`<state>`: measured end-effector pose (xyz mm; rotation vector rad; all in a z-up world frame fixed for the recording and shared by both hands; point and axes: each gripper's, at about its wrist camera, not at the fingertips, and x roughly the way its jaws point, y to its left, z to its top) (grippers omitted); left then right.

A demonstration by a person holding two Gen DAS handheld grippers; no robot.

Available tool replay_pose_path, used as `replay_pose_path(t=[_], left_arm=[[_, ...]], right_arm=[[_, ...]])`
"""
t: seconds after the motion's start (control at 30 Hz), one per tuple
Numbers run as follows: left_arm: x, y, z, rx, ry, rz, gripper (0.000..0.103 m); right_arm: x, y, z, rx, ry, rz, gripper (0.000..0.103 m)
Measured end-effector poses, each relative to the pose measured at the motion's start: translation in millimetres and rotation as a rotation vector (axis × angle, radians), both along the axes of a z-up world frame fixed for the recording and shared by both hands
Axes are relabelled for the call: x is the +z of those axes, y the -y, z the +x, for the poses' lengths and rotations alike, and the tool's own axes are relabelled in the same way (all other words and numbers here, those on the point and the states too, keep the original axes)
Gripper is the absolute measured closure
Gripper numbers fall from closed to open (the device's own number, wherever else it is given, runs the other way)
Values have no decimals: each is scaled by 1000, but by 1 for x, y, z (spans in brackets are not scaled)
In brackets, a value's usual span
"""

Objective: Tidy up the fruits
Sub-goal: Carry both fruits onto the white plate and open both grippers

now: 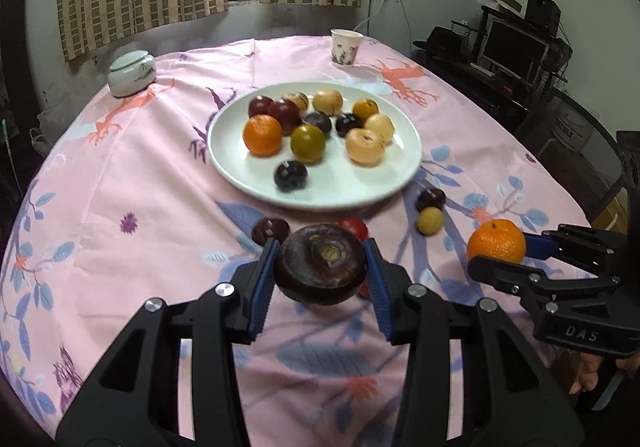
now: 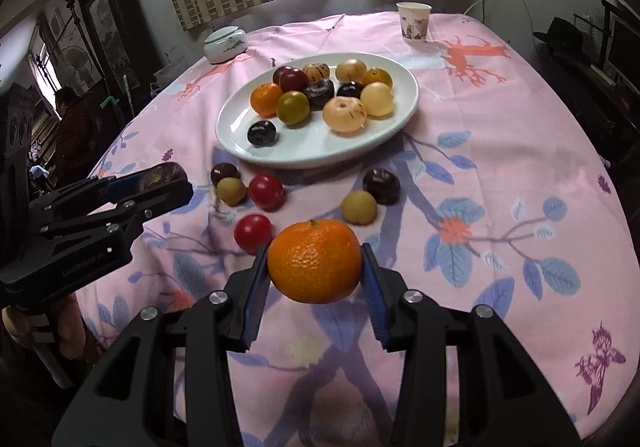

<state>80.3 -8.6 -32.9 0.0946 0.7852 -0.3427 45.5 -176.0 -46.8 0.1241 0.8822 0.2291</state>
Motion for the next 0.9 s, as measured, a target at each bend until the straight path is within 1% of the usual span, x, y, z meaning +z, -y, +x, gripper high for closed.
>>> replay_pose_path(t=[0.03,0.1,0.17,0.27,0.37,0.47,0.73,0.9], left_arm=[[6,-2,13,13,8,5,60],[15,-7,40,30,-1,-5,60],[19,-8,68,42,-10,3,59],[16,-5,100,69,-16,35,59],[8,-5,121,74,-50,25,59],[2,-4,131,72,-65,22,59],[-6,-2,144,77,-79,23,59],[-8,1,147,74,-75,43,59]], right_arm=[[4,-4,9,15,3,-5,59],[12,-13,33,43,8,-4,59],[16,-23,57,67,10,-15,59],[15,-37,92,72,18,-46,59],[7,-43,117,74,-8,-45,59],[2,-46,128,78,-22,-51,59],[-7,-46,138,74,-36,-62,59],[-11,-47,142,72,-43,-63,58]])
